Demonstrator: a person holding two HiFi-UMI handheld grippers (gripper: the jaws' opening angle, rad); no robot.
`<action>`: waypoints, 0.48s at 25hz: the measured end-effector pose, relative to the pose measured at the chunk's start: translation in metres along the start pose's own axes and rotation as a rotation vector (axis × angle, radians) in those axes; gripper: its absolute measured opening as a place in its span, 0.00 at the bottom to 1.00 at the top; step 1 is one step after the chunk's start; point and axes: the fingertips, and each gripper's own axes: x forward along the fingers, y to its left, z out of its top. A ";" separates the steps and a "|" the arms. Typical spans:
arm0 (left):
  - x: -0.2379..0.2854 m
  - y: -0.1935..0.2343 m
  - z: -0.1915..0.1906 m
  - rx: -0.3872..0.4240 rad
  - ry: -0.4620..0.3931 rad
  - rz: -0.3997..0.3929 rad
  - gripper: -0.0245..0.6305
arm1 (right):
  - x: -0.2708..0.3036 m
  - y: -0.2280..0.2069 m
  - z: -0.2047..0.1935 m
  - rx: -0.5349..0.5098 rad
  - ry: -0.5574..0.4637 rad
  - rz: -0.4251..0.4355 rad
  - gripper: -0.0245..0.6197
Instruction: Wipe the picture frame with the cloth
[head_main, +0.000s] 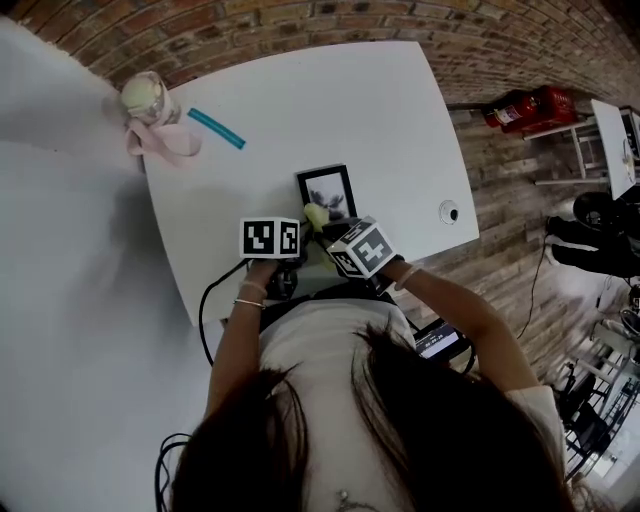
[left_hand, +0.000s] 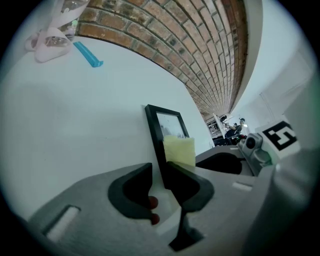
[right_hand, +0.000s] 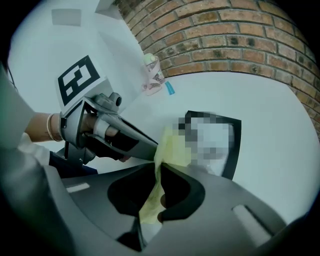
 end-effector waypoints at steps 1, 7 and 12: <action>0.000 0.000 0.000 0.000 -0.005 -0.001 0.19 | 0.000 0.000 0.000 -0.003 0.002 -0.001 0.10; 0.000 0.000 0.000 -0.020 -0.034 -0.028 0.18 | 0.000 -0.006 0.008 -0.022 0.003 -0.008 0.10; 0.000 0.002 0.001 -0.023 -0.036 -0.032 0.18 | 0.003 -0.008 0.010 -0.039 0.017 0.008 0.10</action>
